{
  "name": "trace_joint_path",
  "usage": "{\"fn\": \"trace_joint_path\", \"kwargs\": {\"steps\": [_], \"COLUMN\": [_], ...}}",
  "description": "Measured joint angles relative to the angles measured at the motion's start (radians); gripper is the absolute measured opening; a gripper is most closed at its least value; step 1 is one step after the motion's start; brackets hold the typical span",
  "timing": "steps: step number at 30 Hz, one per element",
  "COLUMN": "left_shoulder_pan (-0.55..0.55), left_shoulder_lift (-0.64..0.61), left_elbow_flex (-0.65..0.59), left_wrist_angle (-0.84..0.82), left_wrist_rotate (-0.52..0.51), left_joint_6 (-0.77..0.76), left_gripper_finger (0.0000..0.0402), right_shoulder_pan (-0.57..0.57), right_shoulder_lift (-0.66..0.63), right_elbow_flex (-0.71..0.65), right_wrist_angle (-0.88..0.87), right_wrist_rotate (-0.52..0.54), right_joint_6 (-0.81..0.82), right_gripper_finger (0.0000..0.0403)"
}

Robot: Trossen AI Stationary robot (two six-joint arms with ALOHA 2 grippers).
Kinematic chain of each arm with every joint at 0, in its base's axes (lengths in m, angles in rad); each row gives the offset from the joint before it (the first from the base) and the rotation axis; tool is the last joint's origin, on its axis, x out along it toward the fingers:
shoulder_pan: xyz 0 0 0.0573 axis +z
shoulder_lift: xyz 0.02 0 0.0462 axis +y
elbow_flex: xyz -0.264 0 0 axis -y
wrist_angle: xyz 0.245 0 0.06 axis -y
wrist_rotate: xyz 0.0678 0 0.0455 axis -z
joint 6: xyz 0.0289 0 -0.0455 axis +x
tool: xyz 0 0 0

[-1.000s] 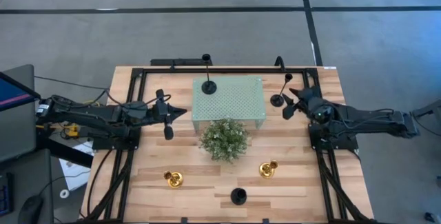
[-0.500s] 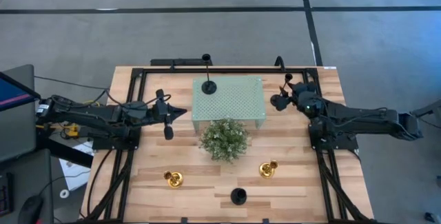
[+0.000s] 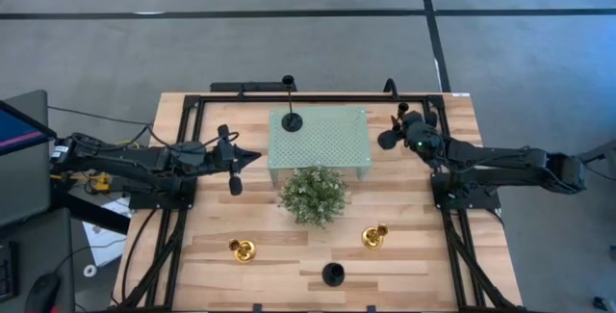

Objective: Pick & Place candle stick holders
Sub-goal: Put the top black candle holder on the shelf

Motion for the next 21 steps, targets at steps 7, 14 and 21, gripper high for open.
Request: {"fn": "trace_joint_path", "kwargs": {"steps": [7, 14, 21], "left_shoulder_pan": [0.0, 0.0, 0.0], "left_shoulder_lift": [0.0, 0.0, 0.0], "left_elbow_flex": [0.0, 0.0, 0.0], "left_wrist_angle": [0.0, 0.0, 0.0], "left_wrist_rotate": [0.0, 0.0, 0.0], "left_joint_6": [0.0, -0.015, -0.022], "left_gripper_finger": [0.0011, 0.0011, 0.0011], "right_shoulder_pan": [0.004, 0.003, 0.004], "right_shoulder_lift": [-0.013, -0.084, -0.145], "right_elbow_flex": [0.0, 0.009, 0.2], "right_wrist_angle": [-0.003, -0.024, -0.298], "right_wrist_rotate": [0.004, -0.035, -0.043], "right_joint_6": [-0.052, -0.09, -0.133], "right_gripper_finger": [0.0008, 0.0006, 0.0003]}}
